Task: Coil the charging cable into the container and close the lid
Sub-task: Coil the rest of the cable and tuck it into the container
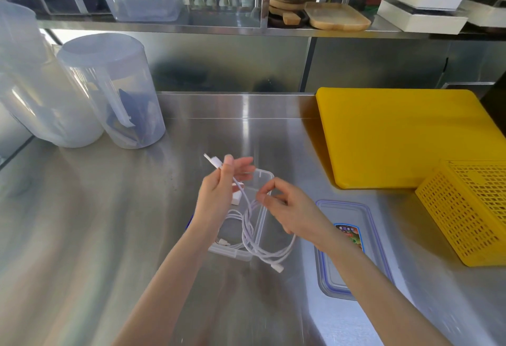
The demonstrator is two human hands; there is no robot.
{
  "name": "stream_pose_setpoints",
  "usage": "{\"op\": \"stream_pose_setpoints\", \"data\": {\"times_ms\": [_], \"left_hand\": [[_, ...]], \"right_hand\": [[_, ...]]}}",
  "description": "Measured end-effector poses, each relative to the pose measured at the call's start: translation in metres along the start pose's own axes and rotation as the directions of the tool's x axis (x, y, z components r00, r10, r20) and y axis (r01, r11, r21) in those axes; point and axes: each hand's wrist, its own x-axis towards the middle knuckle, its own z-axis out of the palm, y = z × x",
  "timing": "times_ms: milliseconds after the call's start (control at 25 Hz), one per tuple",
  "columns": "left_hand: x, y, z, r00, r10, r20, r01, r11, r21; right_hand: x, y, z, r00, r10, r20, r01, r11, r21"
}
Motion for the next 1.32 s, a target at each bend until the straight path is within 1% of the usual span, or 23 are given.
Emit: {"op": "stream_pose_setpoints", "data": {"times_ms": [80,160,240,360,440,520,600,640,720,840,1000,1120,1200,1240,1320], "left_hand": [[0.007,0.01,-0.005,1.0,0.008,-0.026,-0.009,0.999,-0.044],[0.013,0.021,-0.005,1.0,0.022,-0.009,-0.022,0.999,-0.026],[0.018,0.026,0.001,1.0,0.007,0.029,-0.007,1.0,-0.001],[0.021,0.024,0.004,0.993,-0.101,0.056,0.096,0.992,0.076],[0.019,0.02,0.0,0.976,-0.204,0.074,0.188,0.964,0.186],[0.014,0.017,-0.002,0.938,-0.319,0.138,0.264,0.912,0.315],[0.011,0.017,-0.002,0.89,-0.41,0.198,0.3,0.855,0.424],[0.01,0.017,-0.001,0.876,-0.434,0.208,0.308,0.838,0.451],[0.01,0.017,-0.001,0.87,-0.444,0.213,0.315,0.835,0.452],[0.007,0.019,-0.001,0.864,-0.433,0.256,0.306,0.857,0.415],[0.003,0.016,0.004,0.831,-0.444,0.334,0.313,0.871,0.378],[0.001,0.016,0.008,0.827,-0.424,0.369,0.32,0.895,0.312],[0.001,0.019,0.01,0.828,-0.419,0.372,0.326,0.9,0.288],[0.001,0.02,0.01,0.831,-0.419,0.365,0.327,0.9,0.289],[0.001,0.02,0.009,0.828,-0.435,0.355,0.345,0.893,0.289]], "right_hand": [[0.0,0.001,0.002,0.998,0.032,0.051,-0.035,0.997,0.063],[0.001,-0.002,0.003,0.996,0.009,0.083,-0.014,0.998,0.064],[0.003,-0.005,0.005,0.996,-0.032,0.088,0.027,0.998,0.056],[-0.002,-0.007,0.004,0.995,-0.032,0.096,0.018,0.99,0.137],[-0.007,-0.006,0.002,0.992,-0.038,0.119,0.012,0.978,0.206],[-0.01,-0.005,0.002,0.986,-0.071,0.153,0.037,0.975,0.217],[-0.012,-0.007,0.004,0.977,-0.105,0.186,0.063,0.974,0.219],[-0.012,-0.009,0.005,0.973,-0.122,0.195,0.076,0.971,0.226],[-0.014,-0.013,0.004,0.968,-0.169,0.186,0.126,0.967,0.223],[-0.015,-0.015,0.004,0.96,-0.241,0.141,0.222,0.965,0.139],[-0.007,-0.005,0.004,0.95,-0.313,-0.011,0.312,0.947,-0.082],[-0.003,0.002,0.007,0.915,-0.391,-0.1,0.356,0.899,-0.254],[-0.003,0.005,0.01,0.884,-0.442,-0.153,0.385,0.873,-0.3],[-0.004,0.006,0.011,0.871,-0.462,-0.166,0.394,0.86,-0.323],[-0.004,0.005,0.012,0.853,-0.501,-0.144,0.413,0.818,-0.401]]}}
